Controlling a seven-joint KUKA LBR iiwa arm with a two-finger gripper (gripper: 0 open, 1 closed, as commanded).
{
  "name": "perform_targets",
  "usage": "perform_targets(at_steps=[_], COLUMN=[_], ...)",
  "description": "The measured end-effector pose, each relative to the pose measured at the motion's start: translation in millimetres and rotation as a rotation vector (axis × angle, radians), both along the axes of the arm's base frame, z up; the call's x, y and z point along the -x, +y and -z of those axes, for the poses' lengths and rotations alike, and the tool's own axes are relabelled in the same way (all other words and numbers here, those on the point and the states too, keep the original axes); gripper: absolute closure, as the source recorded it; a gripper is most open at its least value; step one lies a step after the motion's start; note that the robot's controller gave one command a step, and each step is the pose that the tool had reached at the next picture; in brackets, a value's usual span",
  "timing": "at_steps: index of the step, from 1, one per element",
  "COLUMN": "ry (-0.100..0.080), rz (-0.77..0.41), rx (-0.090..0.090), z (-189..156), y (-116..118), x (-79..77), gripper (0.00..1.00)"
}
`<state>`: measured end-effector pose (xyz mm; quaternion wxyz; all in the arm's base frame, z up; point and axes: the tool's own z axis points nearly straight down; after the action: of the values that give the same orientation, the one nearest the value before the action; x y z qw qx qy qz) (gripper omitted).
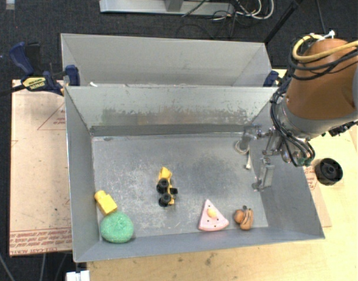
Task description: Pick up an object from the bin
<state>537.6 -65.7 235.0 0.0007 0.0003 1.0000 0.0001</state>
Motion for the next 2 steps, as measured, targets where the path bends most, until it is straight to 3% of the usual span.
perform_targets(at_steps=[1,2], ry=[-0.007,-0.004], rz=[-0.069,-0.196], rx=[0.003,0.0], z=[15,60], y=[12,58], x=[-22.2,-42.6], gripper=[0.0,0.0])
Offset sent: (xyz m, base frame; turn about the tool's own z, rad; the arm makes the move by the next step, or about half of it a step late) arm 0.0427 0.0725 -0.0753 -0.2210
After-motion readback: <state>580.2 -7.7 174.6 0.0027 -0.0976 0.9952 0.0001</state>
